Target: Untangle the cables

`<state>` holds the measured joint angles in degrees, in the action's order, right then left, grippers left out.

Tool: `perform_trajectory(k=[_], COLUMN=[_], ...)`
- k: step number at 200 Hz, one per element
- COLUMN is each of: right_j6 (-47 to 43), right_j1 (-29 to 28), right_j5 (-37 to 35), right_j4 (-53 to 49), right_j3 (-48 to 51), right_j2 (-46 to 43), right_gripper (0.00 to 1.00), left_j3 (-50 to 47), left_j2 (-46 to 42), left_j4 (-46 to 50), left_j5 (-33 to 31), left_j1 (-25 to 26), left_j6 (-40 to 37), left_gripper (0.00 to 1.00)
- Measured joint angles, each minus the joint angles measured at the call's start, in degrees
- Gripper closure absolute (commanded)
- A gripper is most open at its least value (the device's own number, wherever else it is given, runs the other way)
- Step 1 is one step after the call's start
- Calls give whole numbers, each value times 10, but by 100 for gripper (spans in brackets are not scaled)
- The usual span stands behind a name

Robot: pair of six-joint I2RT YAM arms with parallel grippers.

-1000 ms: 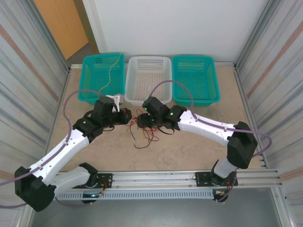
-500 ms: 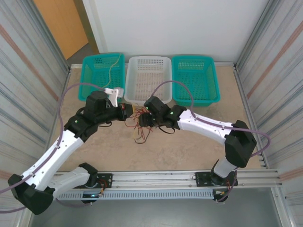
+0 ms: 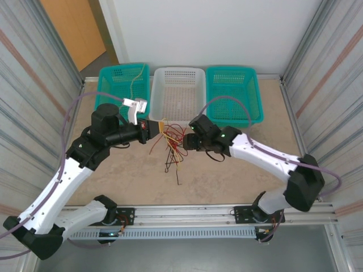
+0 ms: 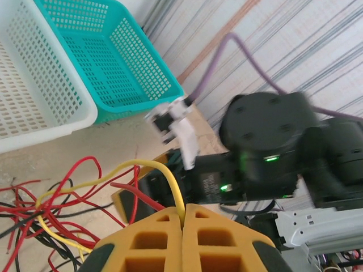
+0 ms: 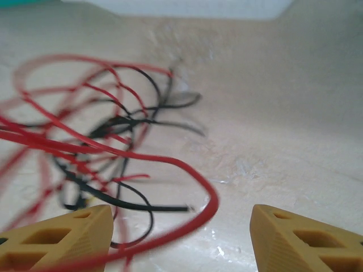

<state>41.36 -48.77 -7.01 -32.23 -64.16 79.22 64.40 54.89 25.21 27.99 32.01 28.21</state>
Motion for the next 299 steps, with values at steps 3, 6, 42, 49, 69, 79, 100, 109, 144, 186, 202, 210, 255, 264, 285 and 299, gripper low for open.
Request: perform_trajectory(k=[3,6,42,49,69,79,100,109,144,186,202,210,255,264,285,299], right_j6=[-2,-3,-26,-29,-38,-41,-45,-46,-46,-45,-46,-48,-80,-86,-93,-98], right_j1=[0,0,0,0,0,-1,-7,-11,-20,-28,-30,-30,-31,-31,-31,-28], right_j5=[-1,-2,2,9,35,52,74,82,101,91,77,70,66,66,66,67], right_j4=[0,2,21,28,54,68,94,101,121,128,127,127,118,116,116,116], right_j3=[0,0,-2,-3,-7,-7,-10,-16,-38,-39,-37,-37,-56,-61,-62,-62], right_j2=[-9,-18,-110,-117,-117,-111,-87,-71,-24,-13,-28,-37,-41,-33,-22,-17], right_gripper=[38,39,46,44,38,35,33,33,43,50,51,51,52,52,48,44], left_j3=[0,0,0,-2,-4,-4,-4,-4,-4,-23,-35,-40,-47,-47,-47,-47], left_j2=[1,1,8,8,10,12,19,21,24,24,26,28,45,47,49,52], left_j4=[0,1,0,-2,-10,-14,-15,-15,-15,-24,-28,-29,-45,-47,-54,-58], left_j5=[2,4,19,22,29,32,40,42,51,55,60,64,84,87,97,105], left_j1=[0,0,0,0,0,0,0,0,0,-2,-7,-10,-19,-21,-28,-31], left_j6=[0,0,-1,-1,-1,-1,-2,-2,-5,-10,-10,-10,-10,-10,-9,-5], left_gripper=[100,100,100,100,100,100,100,100,100,100,100,100,100,100,100,100])
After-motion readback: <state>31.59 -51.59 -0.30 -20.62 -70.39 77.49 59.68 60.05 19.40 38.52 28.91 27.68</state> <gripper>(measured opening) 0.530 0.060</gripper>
